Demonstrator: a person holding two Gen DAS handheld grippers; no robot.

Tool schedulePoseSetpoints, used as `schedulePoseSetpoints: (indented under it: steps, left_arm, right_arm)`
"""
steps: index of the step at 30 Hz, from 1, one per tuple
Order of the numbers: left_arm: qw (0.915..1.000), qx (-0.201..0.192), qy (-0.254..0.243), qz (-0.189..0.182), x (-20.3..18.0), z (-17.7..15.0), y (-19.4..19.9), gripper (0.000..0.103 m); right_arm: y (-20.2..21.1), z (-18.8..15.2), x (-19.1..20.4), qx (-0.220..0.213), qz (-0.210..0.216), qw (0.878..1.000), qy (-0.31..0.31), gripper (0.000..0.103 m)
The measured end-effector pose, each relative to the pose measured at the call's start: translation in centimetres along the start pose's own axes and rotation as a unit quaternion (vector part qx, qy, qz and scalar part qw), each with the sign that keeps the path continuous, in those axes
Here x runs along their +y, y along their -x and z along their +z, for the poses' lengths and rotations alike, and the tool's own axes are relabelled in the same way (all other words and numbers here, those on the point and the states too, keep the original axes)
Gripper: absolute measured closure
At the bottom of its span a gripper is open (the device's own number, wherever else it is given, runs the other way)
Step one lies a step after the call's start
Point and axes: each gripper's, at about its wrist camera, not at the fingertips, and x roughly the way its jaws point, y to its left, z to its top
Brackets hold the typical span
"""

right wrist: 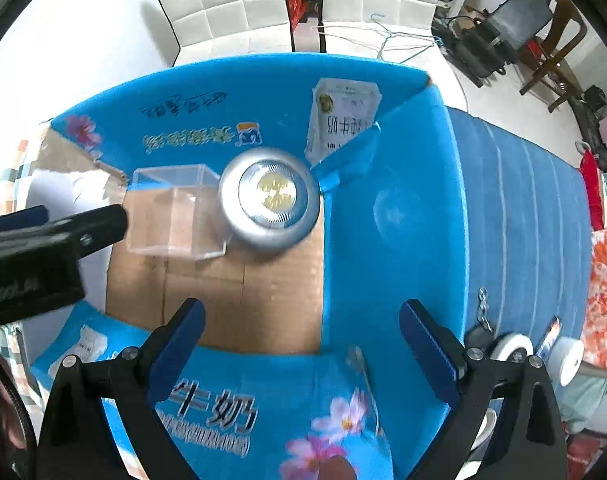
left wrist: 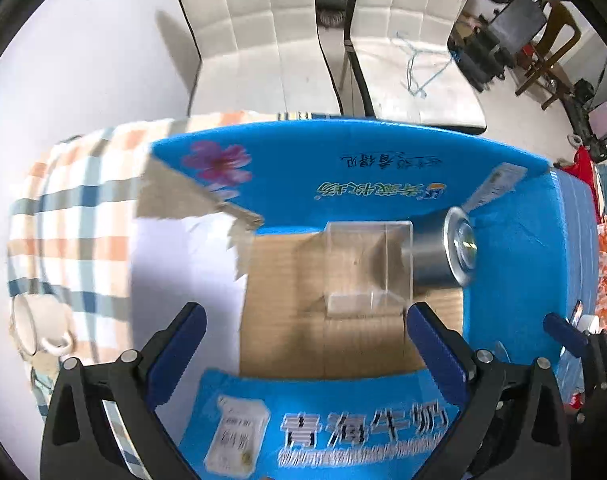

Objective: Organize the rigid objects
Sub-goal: 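Carry the cube box and silver tin into the blue box and release both, then withdraw both tools from the box back over the table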

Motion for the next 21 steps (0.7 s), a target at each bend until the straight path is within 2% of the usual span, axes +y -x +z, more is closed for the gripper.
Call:
schedulePoseSetpoints:
  steps: [2, 8, 14, 21]
  left_arm:
    - [0.9998, -0.021, 0.002, 0.001, 1.3, -2.1, 1.9, 0.0]
    - [0.9977, -0.068, -0.001, 0.001, 1.7, -5.2, 6.1, 0.0]
    - [0.995, -0.099, 0.0, -0.008, 0.8, -7.0, 9.8, 0.0]
    - [0.9908, -0.135, 0.001, -0.006, 0.4, -8.9, 13.9, 0.0]
  right_arm:
    - [1.2, -0.9, 0.7, -0.013, -0.002, 1.0, 0.001, 0.004]
    - [6.5, -3.8, 0.6, -0.048, 0.008, 0.999, -0.011, 0.004]
    - [12.1, -6.8, 1.6, -0.075, 0.016, 0.997, -0.011, 0.004]
    - [16.0, -9.7, 2.4, -0.097, 0.031, 0.995, -0.001, 0.004]
